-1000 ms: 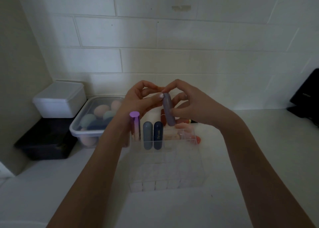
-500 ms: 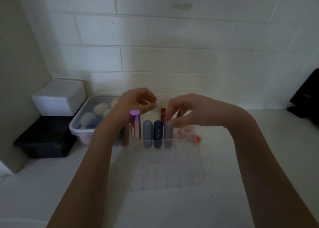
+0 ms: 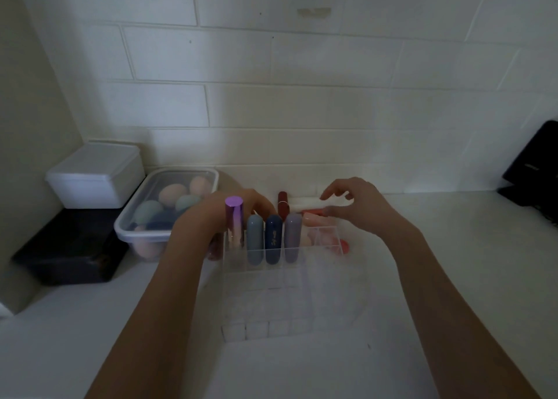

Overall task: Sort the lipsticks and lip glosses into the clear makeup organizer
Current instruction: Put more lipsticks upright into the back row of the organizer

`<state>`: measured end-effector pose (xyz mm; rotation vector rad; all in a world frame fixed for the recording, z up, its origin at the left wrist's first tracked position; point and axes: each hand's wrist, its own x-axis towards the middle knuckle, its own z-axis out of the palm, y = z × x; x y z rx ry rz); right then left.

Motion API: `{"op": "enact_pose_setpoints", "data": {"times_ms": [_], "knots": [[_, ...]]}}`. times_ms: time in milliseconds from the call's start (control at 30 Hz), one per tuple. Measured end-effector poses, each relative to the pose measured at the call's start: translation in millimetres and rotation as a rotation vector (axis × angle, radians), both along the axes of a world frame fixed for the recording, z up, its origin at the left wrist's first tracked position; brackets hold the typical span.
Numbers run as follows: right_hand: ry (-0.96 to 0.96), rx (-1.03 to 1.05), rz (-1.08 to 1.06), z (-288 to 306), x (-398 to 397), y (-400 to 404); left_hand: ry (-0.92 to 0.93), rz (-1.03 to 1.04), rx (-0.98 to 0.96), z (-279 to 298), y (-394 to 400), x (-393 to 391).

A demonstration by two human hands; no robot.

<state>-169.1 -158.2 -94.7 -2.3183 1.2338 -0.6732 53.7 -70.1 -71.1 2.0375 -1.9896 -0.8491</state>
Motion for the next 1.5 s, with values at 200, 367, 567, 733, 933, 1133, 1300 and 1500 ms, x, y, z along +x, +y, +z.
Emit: {"op": "enact_pose_setpoints", "data": {"times_ms": [200,367,567,733,933,1133,1300,1500], "knots": [[0.257,0.126,0.319,10,17,18,-0.043,-0.082,-0.04,-1,-3,2],[0.226,0.171,0.3,2,17,16,-0.066,-0.093,-0.046,-4,-3,4],[0.264,0.14,0.305,1,19,17,-0.026,-0.101,-0.024,-4,-2,-3],[0.159,0.135,0.274,0,19,17,0.025,-0.119,-0.05,-3,-2,-6],[-0.558,0.371,0.275,23,18,26,0.544,0.018,-0.444,6,9,3],[-0.871,0.442,0.367,48,29,42,0.93,0.028,-0.51,22,30,3],[-0.91,0.446,0.384,61,29,50,0.949,0.046,-0.625,24,35,0],[-0.803,0.38,0.368,75,11,51,0.892,0.045,-0.656,27,37,5]]}}
